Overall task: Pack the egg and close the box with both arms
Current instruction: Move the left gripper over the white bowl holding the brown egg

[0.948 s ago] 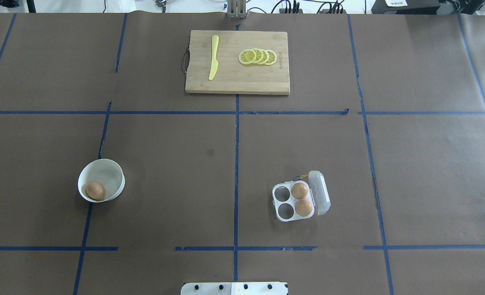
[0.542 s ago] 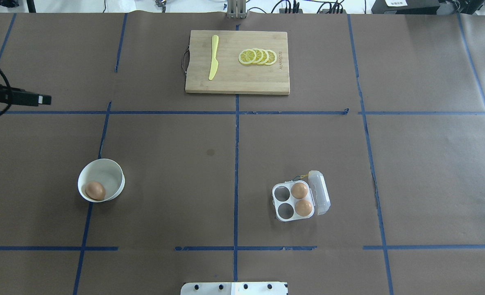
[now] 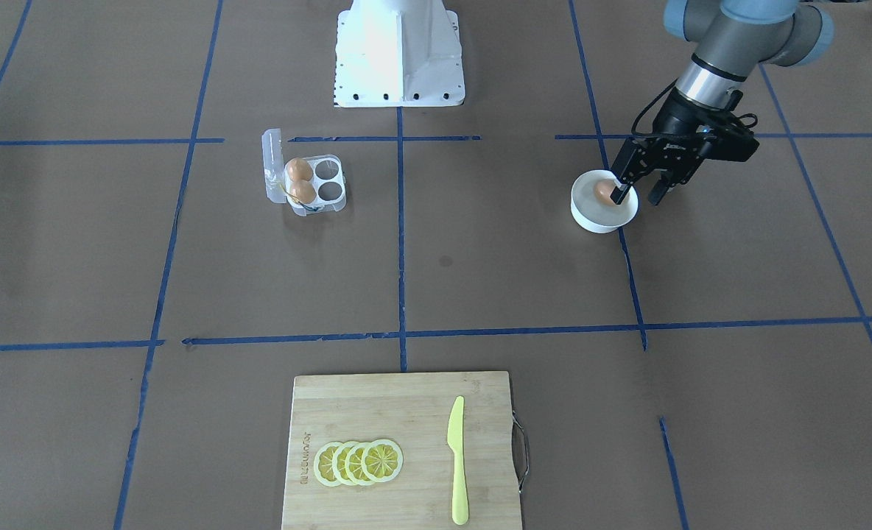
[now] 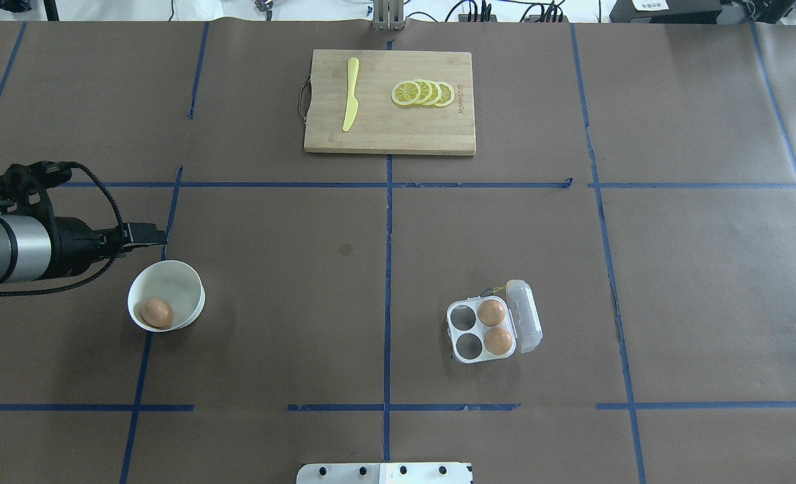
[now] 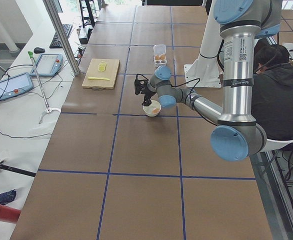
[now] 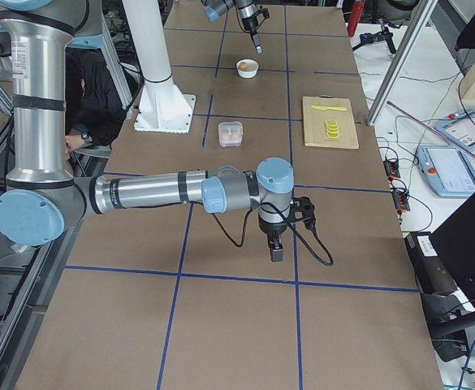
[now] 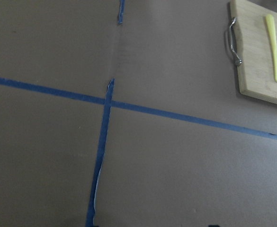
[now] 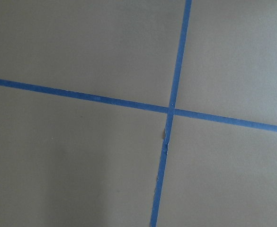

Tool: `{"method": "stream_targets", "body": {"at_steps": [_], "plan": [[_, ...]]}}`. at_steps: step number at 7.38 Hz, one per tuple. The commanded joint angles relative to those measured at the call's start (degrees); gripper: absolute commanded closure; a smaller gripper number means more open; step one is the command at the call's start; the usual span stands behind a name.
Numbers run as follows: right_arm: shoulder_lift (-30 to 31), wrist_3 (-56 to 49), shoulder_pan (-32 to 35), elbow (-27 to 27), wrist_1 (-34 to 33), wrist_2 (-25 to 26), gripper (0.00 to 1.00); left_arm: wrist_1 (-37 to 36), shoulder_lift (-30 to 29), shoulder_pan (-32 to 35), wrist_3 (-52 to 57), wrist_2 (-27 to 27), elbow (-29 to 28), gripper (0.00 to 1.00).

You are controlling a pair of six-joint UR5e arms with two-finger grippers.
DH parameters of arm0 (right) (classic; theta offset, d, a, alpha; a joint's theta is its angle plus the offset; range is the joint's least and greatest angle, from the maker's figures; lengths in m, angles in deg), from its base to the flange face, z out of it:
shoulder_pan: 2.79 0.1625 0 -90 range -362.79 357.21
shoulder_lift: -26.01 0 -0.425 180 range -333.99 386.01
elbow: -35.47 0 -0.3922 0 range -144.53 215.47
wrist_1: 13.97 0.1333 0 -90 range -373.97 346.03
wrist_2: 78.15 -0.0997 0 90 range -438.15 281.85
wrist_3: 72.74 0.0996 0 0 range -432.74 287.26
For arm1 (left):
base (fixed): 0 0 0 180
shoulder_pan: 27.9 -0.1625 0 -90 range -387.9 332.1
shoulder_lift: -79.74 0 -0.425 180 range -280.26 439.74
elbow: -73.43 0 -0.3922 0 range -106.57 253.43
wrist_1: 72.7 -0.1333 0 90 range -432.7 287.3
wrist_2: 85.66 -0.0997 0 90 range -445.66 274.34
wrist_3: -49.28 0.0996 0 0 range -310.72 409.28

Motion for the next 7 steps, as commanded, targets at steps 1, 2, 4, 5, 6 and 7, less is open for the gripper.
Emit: {"method": "stream_targets", "body": {"at_steps": [1,2,4,5,6,7], "plan": [[0.0,0.0,0.0,-0.02,-0.04,-0.03,0.0,-5.48,0.18,-3.11,-2.97,-2.95,0.13,0.35],[0.0,0.0,0.0,-0.02,-0.04,-0.03,0.0,-6.64,0.09,-3.82,-2.89,-2.95,0.04,0.34],[0.0,-0.09,0.0,0.07,-0.04,0.05,0.0,-6.82,0.0,-5.49,-2.89,-2.95,-0.14,0.31],[-0.09,-0.09,0.0,0.07,0.05,0.05,0.0,-9.0,-0.09,-6.28,-2.97,-2.95,0.04,0.31],[-0.09,-0.09,0.0,-0.02,0.05,0.05,0.0,-10.24,-0.87,-7.07,-2.89,-2.95,-0.05,0.31],[-0.09,-0.09,0.0,-0.19,0.05,0.05,0.0,-10.34,-0.88,-8.03,-2.89,-2.95,-0.22,0.31]]}}
